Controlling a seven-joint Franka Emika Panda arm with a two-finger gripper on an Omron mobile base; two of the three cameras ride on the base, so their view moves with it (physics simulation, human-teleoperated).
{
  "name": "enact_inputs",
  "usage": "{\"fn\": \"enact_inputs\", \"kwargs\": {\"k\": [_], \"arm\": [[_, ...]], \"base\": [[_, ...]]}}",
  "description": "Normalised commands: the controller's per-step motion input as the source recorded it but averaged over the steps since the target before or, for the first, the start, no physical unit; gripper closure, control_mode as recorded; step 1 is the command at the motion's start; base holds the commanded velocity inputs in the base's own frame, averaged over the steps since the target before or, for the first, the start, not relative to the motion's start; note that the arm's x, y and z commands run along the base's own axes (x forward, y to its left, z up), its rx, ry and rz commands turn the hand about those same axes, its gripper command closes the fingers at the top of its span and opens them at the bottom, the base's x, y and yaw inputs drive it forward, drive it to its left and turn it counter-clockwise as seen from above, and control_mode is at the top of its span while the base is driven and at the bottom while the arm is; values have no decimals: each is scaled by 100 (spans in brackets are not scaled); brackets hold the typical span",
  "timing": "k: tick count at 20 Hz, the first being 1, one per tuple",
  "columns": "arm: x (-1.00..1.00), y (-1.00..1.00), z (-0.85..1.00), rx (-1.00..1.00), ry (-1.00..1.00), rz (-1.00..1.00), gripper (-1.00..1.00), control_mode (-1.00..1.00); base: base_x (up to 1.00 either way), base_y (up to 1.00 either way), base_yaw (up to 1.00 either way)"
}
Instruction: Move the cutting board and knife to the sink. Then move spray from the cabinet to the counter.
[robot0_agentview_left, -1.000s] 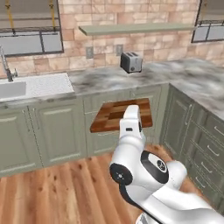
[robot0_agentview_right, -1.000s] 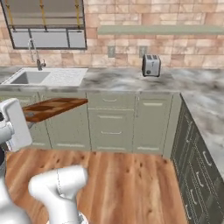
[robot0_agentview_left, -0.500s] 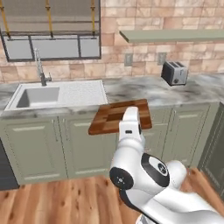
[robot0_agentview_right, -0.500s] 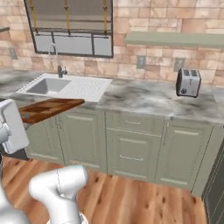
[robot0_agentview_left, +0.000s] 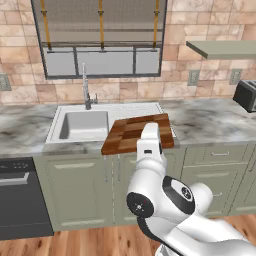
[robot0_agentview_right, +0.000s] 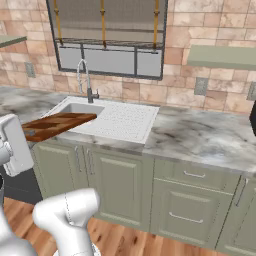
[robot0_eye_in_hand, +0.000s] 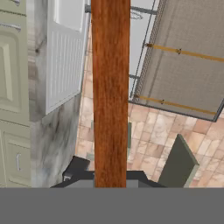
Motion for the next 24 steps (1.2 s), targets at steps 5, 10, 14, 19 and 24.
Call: {"fn": "enact_inputs", "kwargs": {"k": [5,10,14,19,24], "arm": [[0,0,0,0,0,0,100,100],[0,0,0,0,0,0,100,100],[0,0,0,0,0,0,100,100],[0,0,0,0,0,0,100,100],[17,21,-9,0,14,-7,100,-100]], "base": [[67,81,4],[77,32,-6],[76,32,-15],[75,47,-15],[24,20,-5]]}}
